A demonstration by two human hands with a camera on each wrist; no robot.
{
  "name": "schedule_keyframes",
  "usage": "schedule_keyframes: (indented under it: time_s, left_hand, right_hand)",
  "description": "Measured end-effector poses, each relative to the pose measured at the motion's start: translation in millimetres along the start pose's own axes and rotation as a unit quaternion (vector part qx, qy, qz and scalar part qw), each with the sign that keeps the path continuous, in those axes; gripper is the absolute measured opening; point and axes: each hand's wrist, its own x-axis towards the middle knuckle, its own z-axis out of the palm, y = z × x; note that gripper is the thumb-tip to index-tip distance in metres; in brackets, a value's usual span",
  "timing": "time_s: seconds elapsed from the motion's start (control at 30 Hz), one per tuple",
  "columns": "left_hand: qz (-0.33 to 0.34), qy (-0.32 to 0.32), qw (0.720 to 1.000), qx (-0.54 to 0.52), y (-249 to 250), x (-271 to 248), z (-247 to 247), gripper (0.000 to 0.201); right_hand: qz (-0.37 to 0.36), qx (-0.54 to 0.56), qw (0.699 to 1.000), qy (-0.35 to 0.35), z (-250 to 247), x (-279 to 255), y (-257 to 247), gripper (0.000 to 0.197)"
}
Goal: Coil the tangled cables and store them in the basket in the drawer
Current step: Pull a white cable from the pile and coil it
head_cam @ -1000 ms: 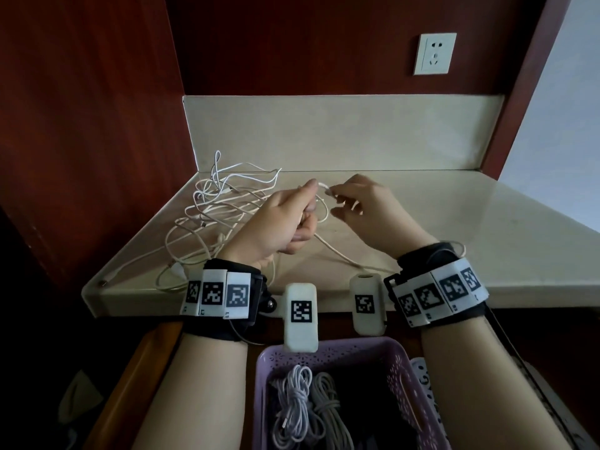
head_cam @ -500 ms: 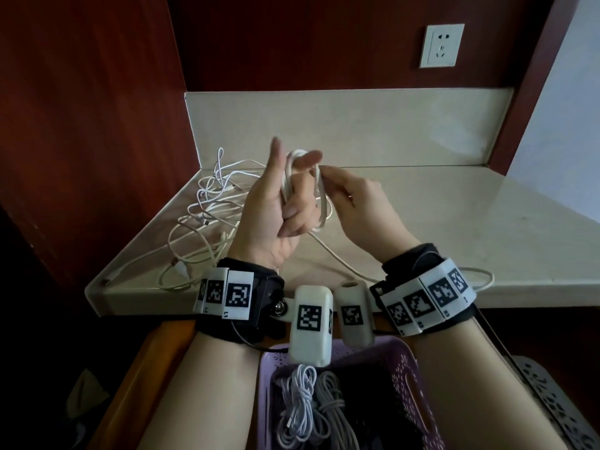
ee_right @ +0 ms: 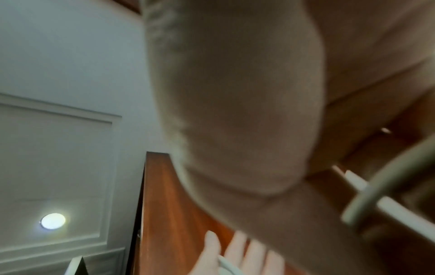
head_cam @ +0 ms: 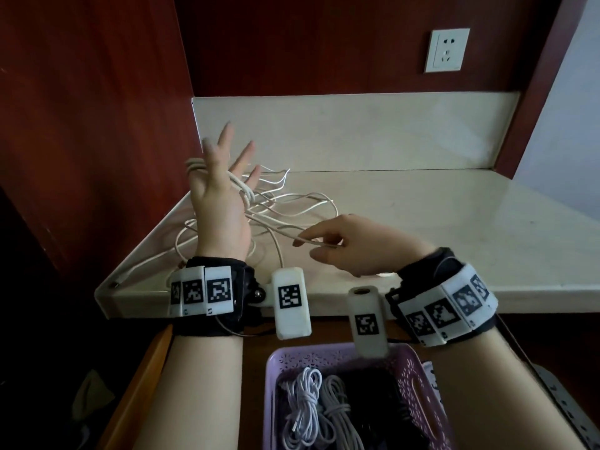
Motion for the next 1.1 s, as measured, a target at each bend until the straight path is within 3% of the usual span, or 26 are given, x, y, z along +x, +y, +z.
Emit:
schedule_keyframes:
  time_s: [0.1,0.17,0.27,0.37,0.5,0.63,0.7,0.77,0.87,0.97,1.03,1.1]
  left_hand:
    - [0.001,-0.021,0.992,0.127,-6,-3,2,0.01]
    - [0.021,-0.061,0.969,0.239,-15,-5,3,0.017]
    - [0.023,-0.167,0.922,0.349,-24,-9,6,0.025]
    - [-0.027,-0.253,0.889,0.38,-25,-16,11,0.035]
    - [-0.046,-0.313,0.876,0.365,-17,-25,16,0.037]
    - [-0.053,-0.371,0.85,0.371,-15,-28,19,0.044]
    - [-0.057,-0.402,0.819,0.405,-13,-30,23,0.053]
    - [-0.056,-0.416,0.789,0.448,-14,-30,24,0.044]
    - [-0.06,-0.391,0.801,0.45,-13,-30,24,0.023]
    - [-0.062,-0.341,0.824,0.448,-12,-29,25,0.026]
    - [-0.071,-0.301,0.841,0.445,-10,-28,26,0.026]
    - [-0.082,-0.257,0.867,0.419,-9,-26,25,0.027]
  right_hand:
    - [0.015,0.01,1.0,0.003,-17,-13,-4,0.021]
    - [0.017,-0.021,0.999,0.044,-25,-16,-3,0.021]
    - [0.008,-0.064,0.985,0.163,-35,-17,2,0.014]
    - [0.004,-0.106,0.95,0.293,-41,-19,7,0.01]
    - [-0.05,-0.17,0.884,0.432,-40,-17,14,0.037]
    - [-0.081,-0.186,0.845,0.495,-39,-11,20,0.046]
    - [-0.09,-0.209,0.828,0.512,-38,-10,25,0.045]
    - [-0.093,-0.225,0.818,0.52,-37,-8,29,0.046]
    - [-0.09,-0.219,0.818,0.524,-35,-4,32,0.046]
    - [-0.048,-0.189,0.849,0.492,-28,2,38,0.044]
    - [-0.015,-0.184,0.873,0.451,-23,5,42,0.056]
    - [0.027,-0.175,0.889,0.422,-18,6,40,0.08]
